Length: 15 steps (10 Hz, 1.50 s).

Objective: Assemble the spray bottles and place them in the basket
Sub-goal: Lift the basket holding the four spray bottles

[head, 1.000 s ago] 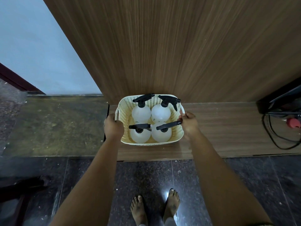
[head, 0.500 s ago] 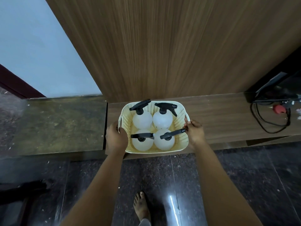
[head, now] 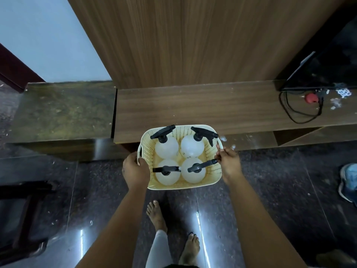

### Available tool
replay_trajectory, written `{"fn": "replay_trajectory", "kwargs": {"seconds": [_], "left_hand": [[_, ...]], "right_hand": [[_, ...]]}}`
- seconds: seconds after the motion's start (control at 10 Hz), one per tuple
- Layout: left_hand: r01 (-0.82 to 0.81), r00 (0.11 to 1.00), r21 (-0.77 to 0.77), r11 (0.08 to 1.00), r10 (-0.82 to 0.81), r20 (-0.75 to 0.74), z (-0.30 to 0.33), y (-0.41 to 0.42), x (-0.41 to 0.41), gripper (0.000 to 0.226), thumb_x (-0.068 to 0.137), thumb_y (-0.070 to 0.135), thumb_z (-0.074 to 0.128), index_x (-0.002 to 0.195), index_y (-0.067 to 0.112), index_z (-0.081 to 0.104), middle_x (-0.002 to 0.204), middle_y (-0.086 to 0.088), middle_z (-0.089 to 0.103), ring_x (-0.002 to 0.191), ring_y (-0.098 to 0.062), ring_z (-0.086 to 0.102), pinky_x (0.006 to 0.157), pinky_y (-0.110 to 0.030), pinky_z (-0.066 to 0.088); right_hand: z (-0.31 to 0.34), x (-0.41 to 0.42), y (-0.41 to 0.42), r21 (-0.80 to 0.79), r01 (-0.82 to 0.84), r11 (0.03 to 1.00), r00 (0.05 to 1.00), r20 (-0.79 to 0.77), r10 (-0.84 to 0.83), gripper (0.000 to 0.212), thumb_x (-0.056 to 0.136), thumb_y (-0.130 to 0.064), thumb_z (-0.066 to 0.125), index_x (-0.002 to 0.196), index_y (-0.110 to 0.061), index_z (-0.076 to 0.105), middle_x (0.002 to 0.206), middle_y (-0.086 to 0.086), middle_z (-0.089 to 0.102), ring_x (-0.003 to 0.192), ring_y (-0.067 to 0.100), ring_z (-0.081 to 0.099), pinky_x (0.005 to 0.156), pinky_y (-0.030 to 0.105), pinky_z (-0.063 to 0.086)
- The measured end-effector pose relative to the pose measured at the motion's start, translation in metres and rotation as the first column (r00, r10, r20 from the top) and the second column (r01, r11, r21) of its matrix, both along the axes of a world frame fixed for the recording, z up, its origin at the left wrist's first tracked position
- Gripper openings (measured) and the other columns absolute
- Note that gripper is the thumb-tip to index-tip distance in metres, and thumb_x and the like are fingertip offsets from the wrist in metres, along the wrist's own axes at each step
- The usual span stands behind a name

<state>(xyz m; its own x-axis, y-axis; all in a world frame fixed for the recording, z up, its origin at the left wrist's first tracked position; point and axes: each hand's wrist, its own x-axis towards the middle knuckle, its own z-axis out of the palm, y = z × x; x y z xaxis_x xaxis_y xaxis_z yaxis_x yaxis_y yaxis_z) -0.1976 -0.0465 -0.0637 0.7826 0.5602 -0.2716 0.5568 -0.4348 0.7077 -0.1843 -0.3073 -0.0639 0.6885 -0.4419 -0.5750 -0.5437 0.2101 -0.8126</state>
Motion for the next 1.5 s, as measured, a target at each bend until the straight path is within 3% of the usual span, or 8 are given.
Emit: {"fn": "replay_trajectory", "kwargs": {"seconds": [0.3,0.6,0.8,1.0,1.1,1.2,1.4,1.5], "left_hand": [[0.013,0.976,-0.05,0.999,-0.024,-0.215,-0.063,-0.007,-0.071,0.015,0.085,0.011,0.046,0.093,0.004,0.057,0.103,-0.018,0.062,0.097,-0.036,0.056,0.083,-0.043,0.044],[0.078,0.937,-0.071,0.994,-0.097,-0.336,-0.166,-0.003,-0.049,0.03,0.085,0.015,0.048,0.107,-0.002,0.057,0.11,-0.02,0.06,0.104,-0.038,0.057,0.088,-0.046,0.046],[0.028,0.958,-0.096,0.995,-0.054,-0.282,-0.24,0.0,-0.006,0.016,0.081,0.009,0.048,0.088,0.002,0.06,0.082,-0.012,0.061,0.08,-0.032,0.058,0.063,-0.03,0.037],[0.078,0.979,-0.093,0.993,-0.093,-0.179,-0.305,0.001,0.051,0.028,0.082,0.019,0.048,0.104,0.01,0.063,0.098,-0.01,0.067,0.094,-0.033,0.062,0.074,-0.034,0.045],[0.058,0.99,-0.117,0.991,-0.072,-0.118,-0.323,0.0,0.084,0.048,0.079,0.015,0.045,0.126,0.015,0.056,0.12,-0.013,0.063,0.112,-0.035,0.057,0.095,-0.043,0.047],[0.075,0.994,-0.065,0.995,-0.08,-0.074,-0.335,0.004,0.119,0.051,0.08,0.012,0.046,0.131,0.01,0.054,0.126,-0.017,0.059,0.117,-0.037,0.054,0.099,-0.045,0.044],[0.075,0.997,0.019,0.997,-0.075,-0.013,-0.359,0.016,0.176,0.041,0.087,0.016,0.05,0.124,0.001,0.055,0.126,-0.021,0.057,0.119,-0.039,0.052,0.1,-0.044,0.043],[-0.016,1.0,0.028,0.999,0.016,0.014,-0.363,0.016,0.191,0.037,0.089,0.017,0.052,0.122,0.0,0.056,0.128,-0.021,0.057,0.121,-0.038,0.051,0.102,-0.041,0.041]], "right_hand": [[-0.074,-0.072,-0.005,-0.057,0.006,0.998,0.986,-0.164,-0.016,0.037,0.099,-0.02,0.044,0.066,-0.012,0.058,0.065,0.005,0.055,0.063,0.017,0.053,0.07,0.029,0.047],[-0.176,-0.06,0.004,-0.026,0.054,0.998,0.987,-0.151,-0.057,0.034,0.098,-0.007,0.042,0.066,-0.015,0.052,0.056,0.0,0.054,0.042,-0.003,0.052,0.058,0.017,0.045],[-0.26,-0.012,0.005,-0.053,0.02,0.998,0.993,-0.112,-0.026,0.023,0.1,-0.013,0.041,0.091,-0.002,0.06,0.067,0.001,0.056,0.051,0.001,0.055,0.064,0.019,0.046],[-0.327,0.044,0.004,-0.048,0.046,0.998,0.999,-0.018,-0.047,0.039,0.1,-0.01,0.041,0.063,-0.016,0.053,0.044,-0.013,0.063,0.048,-0.001,0.058,0.072,0.027,0.047],[-0.339,0.07,0.009,-0.083,-0.014,0.996,1.0,0.0,0.014,0.036,0.098,-0.006,0.042,0.067,-0.024,0.05,0.055,-0.01,0.064,0.059,0.003,0.056,0.071,0.021,0.046],[-0.344,0.099,0.014,-0.18,-0.115,0.977,0.993,-0.027,0.112,0.034,0.095,-0.011,0.047,0.069,-0.034,0.047,0.071,-0.014,0.054,0.055,-0.005,0.055,0.059,0.007,0.042],[-0.356,0.164,0.022,-0.265,-0.133,0.955,0.971,0.157,0.179,0.034,0.079,-0.012,0.048,0.045,-0.019,0.052,0.042,-0.006,0.054,0.044,0.007,0.056,0.052,0.014,0.045],[-0.354,0.187,0.025,-0.201,-0.179,0.963,0.977,0.078,0.198,0.04,0.093,-0.006,0.038,0.057,-0.023,0.04,0.044,-0.003,0.051,0.038,-0.006,0.054,0.043,0.004,0.04]]}}
